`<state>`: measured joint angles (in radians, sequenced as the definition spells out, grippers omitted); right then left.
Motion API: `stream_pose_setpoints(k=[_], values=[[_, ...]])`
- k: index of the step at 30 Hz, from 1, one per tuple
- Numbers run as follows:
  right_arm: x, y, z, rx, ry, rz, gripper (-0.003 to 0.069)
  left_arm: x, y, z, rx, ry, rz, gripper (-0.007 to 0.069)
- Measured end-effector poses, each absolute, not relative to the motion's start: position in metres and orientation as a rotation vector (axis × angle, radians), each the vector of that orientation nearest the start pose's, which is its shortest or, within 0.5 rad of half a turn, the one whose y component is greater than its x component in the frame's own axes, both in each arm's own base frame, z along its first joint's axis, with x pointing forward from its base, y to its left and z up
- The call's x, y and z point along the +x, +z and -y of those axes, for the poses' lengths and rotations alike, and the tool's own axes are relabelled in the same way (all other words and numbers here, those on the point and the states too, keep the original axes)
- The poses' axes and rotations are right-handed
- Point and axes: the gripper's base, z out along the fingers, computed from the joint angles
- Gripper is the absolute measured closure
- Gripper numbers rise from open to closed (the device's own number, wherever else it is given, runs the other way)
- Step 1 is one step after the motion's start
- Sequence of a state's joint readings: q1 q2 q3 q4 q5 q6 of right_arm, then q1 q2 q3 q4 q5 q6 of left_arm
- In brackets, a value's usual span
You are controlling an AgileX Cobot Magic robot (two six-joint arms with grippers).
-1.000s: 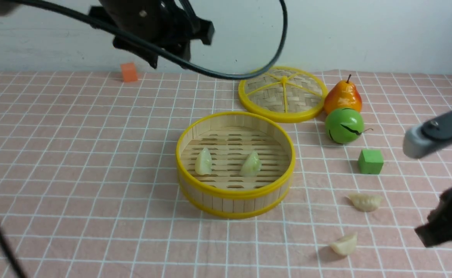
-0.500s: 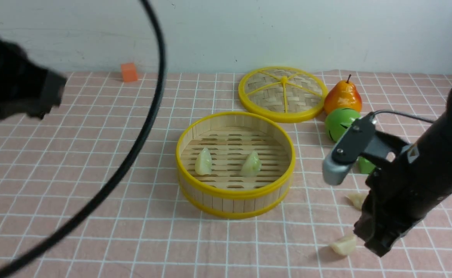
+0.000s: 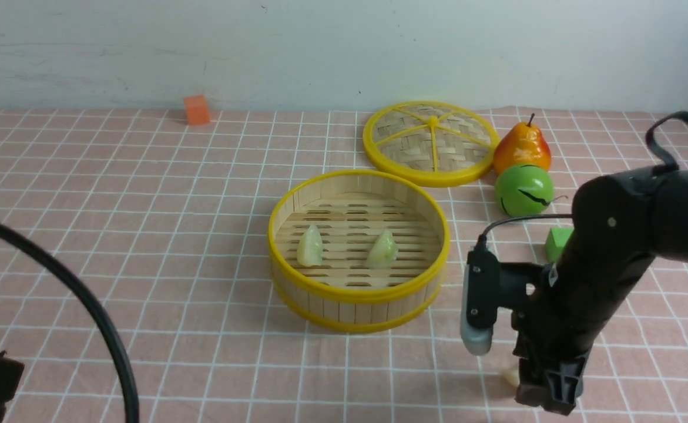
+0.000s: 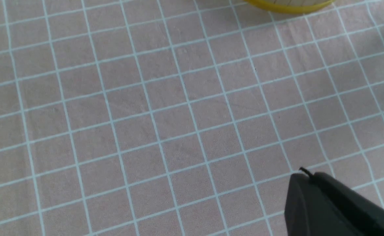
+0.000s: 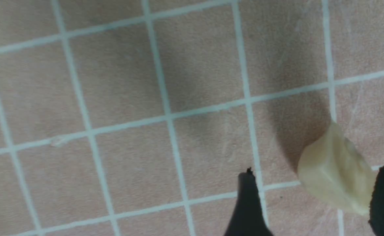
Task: Put the dumplings into the steamer on the table with the pink tablecloth.
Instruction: 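Reach for and grasp a dumpling lying on the table beside the steamer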
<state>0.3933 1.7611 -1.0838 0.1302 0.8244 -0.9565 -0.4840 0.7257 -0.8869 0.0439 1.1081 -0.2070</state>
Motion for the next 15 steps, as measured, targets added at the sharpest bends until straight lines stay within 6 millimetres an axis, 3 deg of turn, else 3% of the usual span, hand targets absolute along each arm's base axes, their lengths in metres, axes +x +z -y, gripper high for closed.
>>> stream_pose_setpoints(k=[2, 5, 9, 14, 15], values=[[0.305, 0.167, -0.134, -1.771, 0.054, -2.384, 0.0304, 0.100, 0.348, 0.048, 0.344, -0.257, -2.414, 0.0638], [0.310, 0.161, -0.135, -1.773, 0.033, -2.379, 0.0424, 0.100, 0.345, 0.049, 0.344, -0.258, -2.407, 0.0638], [0.314, 0.167, -0.134, -1.706, 0.006, -2.429, 0.0428, 0.101, 0.345, 0.048, 0.345, -0.246, -2.400, 0.0638], [0.328, 0.208, -0.141, -1.510, 0.020, -2.504, 0.0428, 0.102, 0.346, 0.048, 0.345, -0.246, -2.391, 0.0638], [0.336, 0.235, -0.149, -1.400, 0.053, -2.501, 0.0428, 0.102, 0.346, 0.048, 0.344, -0.247, -2.385, 0.0638]])
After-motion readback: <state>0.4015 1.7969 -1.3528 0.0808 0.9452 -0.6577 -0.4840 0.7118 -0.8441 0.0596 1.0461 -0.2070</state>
